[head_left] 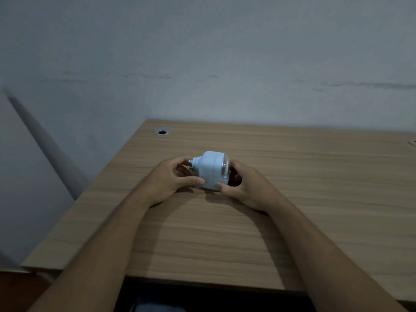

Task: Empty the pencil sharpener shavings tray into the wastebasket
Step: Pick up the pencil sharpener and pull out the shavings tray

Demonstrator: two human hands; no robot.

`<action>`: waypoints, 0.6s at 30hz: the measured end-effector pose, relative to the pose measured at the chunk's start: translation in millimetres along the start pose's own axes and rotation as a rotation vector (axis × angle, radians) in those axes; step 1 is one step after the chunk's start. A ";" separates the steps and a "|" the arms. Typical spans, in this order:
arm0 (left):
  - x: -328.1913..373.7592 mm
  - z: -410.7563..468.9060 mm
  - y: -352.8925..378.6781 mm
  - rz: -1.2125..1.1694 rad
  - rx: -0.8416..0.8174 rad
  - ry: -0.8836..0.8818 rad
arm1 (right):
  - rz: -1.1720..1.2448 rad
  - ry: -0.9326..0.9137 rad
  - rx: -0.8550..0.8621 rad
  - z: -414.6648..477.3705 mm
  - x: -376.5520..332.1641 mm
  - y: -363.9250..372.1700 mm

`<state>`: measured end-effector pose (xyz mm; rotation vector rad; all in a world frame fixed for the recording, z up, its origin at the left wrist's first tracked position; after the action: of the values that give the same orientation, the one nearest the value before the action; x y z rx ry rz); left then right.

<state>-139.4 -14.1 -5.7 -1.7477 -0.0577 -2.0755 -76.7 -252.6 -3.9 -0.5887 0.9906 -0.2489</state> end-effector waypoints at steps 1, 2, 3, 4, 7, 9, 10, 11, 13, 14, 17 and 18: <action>-0.9 -0.3 0.0 0.027 -0.020 0.010 | -0.006 -0.011 -0.017 1.6 1.9 -1.4; -0.4 -1.6 -0.3 0.051 -0.041 0.014 | -0.012 -0.022 -0.029 3.1 3.9 -2.5; 1.0 -3.2 0.1 0.070 -0.062 0.017 | -0.014 -0.030 -0.040 4.4 5.7 -3.0; 2.6 -4.8 0.6 0.093 -0.080 0.024 | -0.009 -0.036 -0.051 5.6 7.2 -3.1; 3.9 -6.1 0.9 0.133 -0.100 0.038 | 0.025 -0.051 -0.081 7.4 7.1 0.4; 4.4 -7.1 0.8 0.131 -0.117 0.032 | 0.048 -0.059 -0.088 7.4 4.7 2.0; 5.7 -8.0 0.9 0.131 -0.122 0.029 | 0.059 -0.061 -0.086 7.4 3.7 2.2; 6.4 -8.1 0.7 0.133 -0.121 0.026 | 0.064 -0.061 -0.082 7.6 3.2 2.2; 8.7 -8.6 0.5 0.148 -0.121 0.022 | 0.079 -0.060 -0.078 8.1 2.8 2.2; 9.8 -8.6 -0.2 0.151 -0.115 0.024 | 0.086 -0.061 -0.080 8.3 2.6 2.3; 8.7 -8.7 -2.2 0.144 -0.113 0.032 | 0.083 -0.063 -0.081 8.2 1.7 1.9; 8.8 -9.1 -3.5 0.139 -0.102 0.033 | 0.079 -0.063 -0.082 7.9 1.8 1.7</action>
<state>-150.1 -16.2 1.5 -1.7229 0.1771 -2.0370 -69.2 -249.3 -2.9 -0.6270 0.9646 -0.1189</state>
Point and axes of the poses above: each hand's wrist, its own z-axis towards the middle knuckle, its own y-axis out of the palm, x = y × z, the point moved 4 cm from there along z, towards the middle knuckle, and after that the axes turned 15 degrees about x, right-handed, at the moved point
